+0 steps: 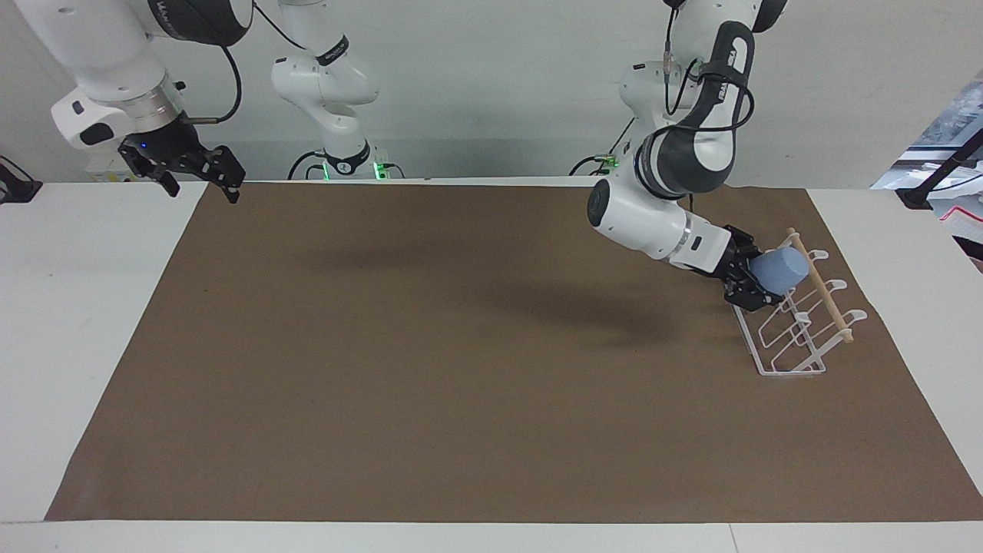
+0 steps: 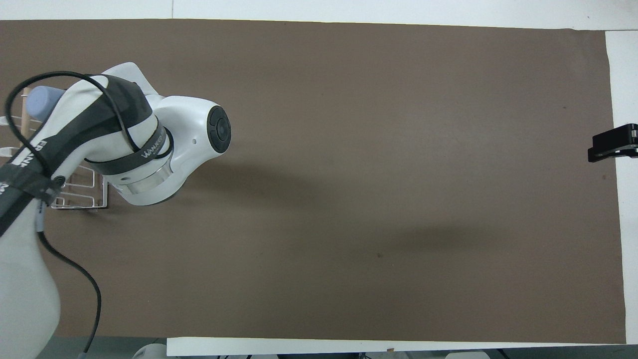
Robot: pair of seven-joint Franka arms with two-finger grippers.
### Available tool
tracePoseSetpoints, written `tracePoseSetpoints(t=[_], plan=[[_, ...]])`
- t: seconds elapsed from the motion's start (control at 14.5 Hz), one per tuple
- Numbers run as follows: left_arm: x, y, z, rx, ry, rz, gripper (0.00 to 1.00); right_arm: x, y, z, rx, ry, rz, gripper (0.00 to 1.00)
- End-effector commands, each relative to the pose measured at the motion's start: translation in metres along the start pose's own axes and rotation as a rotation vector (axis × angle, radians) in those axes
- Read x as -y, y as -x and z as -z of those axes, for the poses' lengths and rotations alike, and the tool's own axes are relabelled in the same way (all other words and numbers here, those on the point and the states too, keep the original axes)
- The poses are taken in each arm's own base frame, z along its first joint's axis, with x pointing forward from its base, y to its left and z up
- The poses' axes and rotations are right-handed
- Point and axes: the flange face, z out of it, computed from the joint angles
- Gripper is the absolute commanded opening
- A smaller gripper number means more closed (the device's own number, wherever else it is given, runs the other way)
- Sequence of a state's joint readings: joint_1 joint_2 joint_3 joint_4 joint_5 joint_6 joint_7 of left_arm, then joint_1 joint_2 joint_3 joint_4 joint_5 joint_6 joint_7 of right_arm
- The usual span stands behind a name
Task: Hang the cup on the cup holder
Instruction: 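Carry the cup with the left gripper over the wire rack, then lower the cup onto the rack peg and open the left gripper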
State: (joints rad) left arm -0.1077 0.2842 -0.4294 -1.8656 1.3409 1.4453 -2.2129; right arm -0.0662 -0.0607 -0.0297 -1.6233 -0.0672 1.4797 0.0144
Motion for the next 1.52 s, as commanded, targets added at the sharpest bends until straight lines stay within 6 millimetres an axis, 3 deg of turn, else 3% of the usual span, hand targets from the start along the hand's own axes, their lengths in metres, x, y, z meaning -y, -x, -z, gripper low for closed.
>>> tracePoseSetpoints(t=[0.0,0.42,0.62,0.9,0.97,1.04,1.11,1.18,1.38,1.45], plan=[[-0.004,0.020,-0.028,-0.136,-0.018,0.023,0.00,-0.002,0.006,0.001,0.005,0.001,0.014,0.99],[-0.009,0.034,-0.073,-0.241,-0.038,0.062,0.00,-0.002,0.006,0.001,0.005,0.001,0.014,0.99],[0.004,0.060,-0.088,-0.219,-0.023,0.029,0.00,-0.002,0.006,0.001,0.005,0.001,0.014,0.99],[0.002,0.089,-0.092,-0.151,0.003,0.032,0.00,-0.002,0.007,0.001,0.006,0.001,0.014,0.99],[-0.005,0.090,-0.091,-0.113,0.020,0.032,0.31,-0.002,0.006,0.001,0.005,0.001,0.014,0.99],[-0.022,0.086,-0.095,-0.054,0.042,0.049,0.99,-0.002,0.006,0.001,0.005,0.001,0.014,0.99],[-0.038,0.078,-0.116,-0.020,0.047,0.095,1.00,-0.002,0.006,0.002,0.003,0.001,0.013,0.99],[-0.046,0.068,-0.117,0.008,0.071,0.115,1.00,-0.002,0.007,0.001,0.006,0.001,0.014,0.99],[-0.039,0.064,-0.104,0.085,-0.003,0.128,1.00,-0.002,0.006,0.001,0.005,0.001,0.014,0.99],[-0.040,0.046,-0.097,0.094,-0.027,0.109,1.00,-0.002,0.006,0.001,0.005,0.001,0.014,0.99]])
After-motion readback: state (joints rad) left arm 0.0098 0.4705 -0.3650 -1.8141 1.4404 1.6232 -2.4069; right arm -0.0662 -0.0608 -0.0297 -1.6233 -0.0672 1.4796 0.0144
